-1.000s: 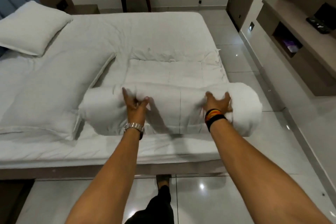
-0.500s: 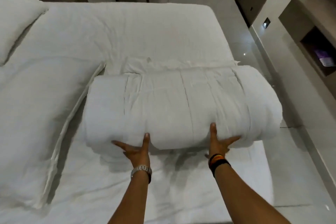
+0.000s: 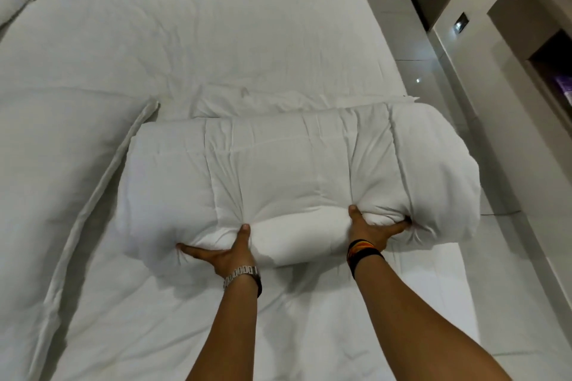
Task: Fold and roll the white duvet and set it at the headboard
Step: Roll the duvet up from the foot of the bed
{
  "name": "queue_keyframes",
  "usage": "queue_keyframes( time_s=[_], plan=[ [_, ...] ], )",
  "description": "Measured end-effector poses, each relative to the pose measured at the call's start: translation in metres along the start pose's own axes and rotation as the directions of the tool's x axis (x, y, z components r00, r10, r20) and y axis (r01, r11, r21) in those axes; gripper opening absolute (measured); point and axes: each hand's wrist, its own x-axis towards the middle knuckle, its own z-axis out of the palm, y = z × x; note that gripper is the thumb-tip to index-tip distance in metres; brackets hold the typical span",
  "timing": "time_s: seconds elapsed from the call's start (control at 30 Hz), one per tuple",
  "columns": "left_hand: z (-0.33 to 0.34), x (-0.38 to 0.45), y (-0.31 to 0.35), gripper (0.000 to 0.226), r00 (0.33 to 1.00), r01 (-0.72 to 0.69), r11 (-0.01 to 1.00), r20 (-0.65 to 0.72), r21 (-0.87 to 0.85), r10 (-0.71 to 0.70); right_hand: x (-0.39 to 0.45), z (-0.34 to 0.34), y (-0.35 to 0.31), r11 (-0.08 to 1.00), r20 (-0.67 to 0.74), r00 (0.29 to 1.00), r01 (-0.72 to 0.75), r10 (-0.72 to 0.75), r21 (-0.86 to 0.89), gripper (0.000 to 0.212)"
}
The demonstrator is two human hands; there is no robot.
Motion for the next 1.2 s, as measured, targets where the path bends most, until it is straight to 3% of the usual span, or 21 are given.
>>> queue_keyframes(
  time_s=[0.23,0.47,0.6,0.7,0.73,0.77,0.83,0.87,0.9,1.0,1.07,1.13,1.2],
  plan=[
    [-0.053,-0.068,0.011,0.127,0.995,-0.094,0.995,0.04,-0.036,0.095,-0.048,-0.057,-0.015,0.993,0.072,0.992,0.098,-0.102,0.065,0.116],
    [-0.176,-0.182,-0.032,0.124,0.947,-0.309,0.949,0.079,-0.062,0.313,-0.114,-0.202,0.006,0.972,0.119,0.967,0.214,-0.225,0.097,0.11],
    [-0.231,-0.217,-0.06,0.128,0.869,-0.473,0.88,0.192,0.045,0.457,-0.127,-0.29,0.029,0.94,0.138,0.93,0.33,-0.34,0.087,0.104],
    [-0.237,-0.221,-0.061,0.132,0.88,-0.454,0.832,0.31,0.318,0.361,-0.122,-0.323,0.034,0.915,0.266,0.912,0.364,-0.312,-0.173,0.109],
    [-0.236,-0.214,-0.063,0.13,0.883,-0.463,0.731,0.332,0.5,0.332,-0.117,-0.327,0.032,0.843,0.359,0.889,0.411,-0.286,-0.347,0.11],
    [-0.233,-0.2,-0.066,0.127,0.89,-0.455,0.571,0.329,0.684,0.315,-0.112,-0.329,0.031,0.697,0.421,0.869,0.47,-0.26,-0.541,0.11],
    [-0.229,-0.164,-0.081,0.123,0.9,-0.367,0.297,0.255,0.882,0.354,-0.101,-0.325,0.036,0.191,0.485,0.796,0.572,-0.361,-0.798,0.107],
    [-0.228,-0.149,-0.091,0.126,0.898,-0.325,0.23,0.224,0.917,0.378,-0.101,-0.321,0.04,-0.069,0.547,0.689,0.591,-0.475,-0.804,0.106],
    [-0.227,-0.14,-0.1,0.131,0.889,-0.304,0.218,0.195,0.927,0.414,-0.104,-0.316,0.043,-0.221,0.615,0.567,0.611,-0.548,-0.76,0.106],
    [-0.21,-0.113,-0.12,0.125,0.766,-0.426,0.256,0.196,0.868,0.612,-0.086,-0.283,0.041,-0.436,0.795,0.227,0.735,-0.563,-0.519,0.106],
    [-0.195,-0.105,-0.124,0.119,0.721,-0.516,0.256,0.253,0.818,0.645,-0.07,-0.258,0.032,-0.558,0.908,0.092,0.762,-0.41,-0.329,0.098],
    [-0.176,-0.083,-0.126,0.114,0.719,-0.529,0.238,0.282,0.815,0.635,-0.051,-0.226,0.027,-0.591,0.958,0.101,0.768,-0.269,-0.247,0.097],
    [-0.159,-0.079,-0.119,0.109,0.669,-0.588,0.168,0.359,0.791,0.651,-0.04,-0.214,0.023,-0.594,0.951,0.147,0.753,-0.271,-0.285,0.099]
  ],
)
